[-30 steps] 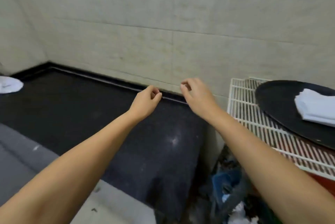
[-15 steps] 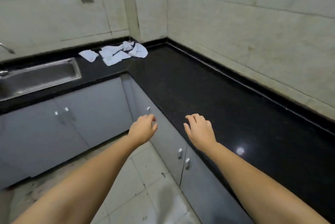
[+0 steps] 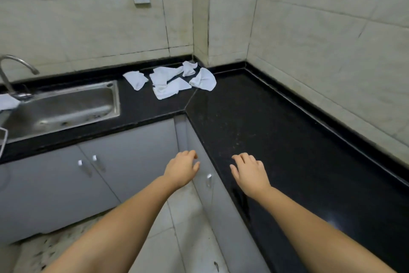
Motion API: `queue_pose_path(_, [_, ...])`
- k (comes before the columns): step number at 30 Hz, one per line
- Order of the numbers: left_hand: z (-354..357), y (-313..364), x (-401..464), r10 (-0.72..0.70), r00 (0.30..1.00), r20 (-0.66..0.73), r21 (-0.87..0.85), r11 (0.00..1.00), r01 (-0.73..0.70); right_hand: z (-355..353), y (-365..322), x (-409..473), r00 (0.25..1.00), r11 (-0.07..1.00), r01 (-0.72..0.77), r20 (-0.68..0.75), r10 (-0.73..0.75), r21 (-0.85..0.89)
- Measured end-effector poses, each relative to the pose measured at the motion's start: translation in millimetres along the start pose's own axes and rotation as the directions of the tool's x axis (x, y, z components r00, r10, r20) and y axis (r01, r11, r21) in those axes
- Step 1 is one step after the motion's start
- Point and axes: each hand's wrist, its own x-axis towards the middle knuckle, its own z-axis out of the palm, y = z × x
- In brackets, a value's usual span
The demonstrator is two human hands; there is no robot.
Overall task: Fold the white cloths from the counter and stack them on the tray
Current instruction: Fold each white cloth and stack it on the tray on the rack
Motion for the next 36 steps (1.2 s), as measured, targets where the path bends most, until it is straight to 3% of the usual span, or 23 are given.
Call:
queue_pose_path(9, [-28,-62,138,-0.033,0.999,0.034,-0.030,0.999,0.034,15,-17,162,0.999,0.999,0.026,0.040,-0.027,0.019])
queue_pose_path(20, [-77,-135,345,0.154,0.980,0.123,0.006,0.988,-0.156,32,-38,351,0.975,0.974,-0.219,0.055,0.216,0.057])
queue_pose_path(28, [-65,-133,447,0.289,0.924,0.250,-0.042,0.957,-0.288,51,-22,433,0.928,0.925,-0.366,0.123,0.353,0.104])
queue_pose_path(36, [-42,-114,542,0.294,0.908,0.300,-0.046,0.955,-0.294,70,18,523,0.920,0.916,-0.375,0.180,0.348,0.143])
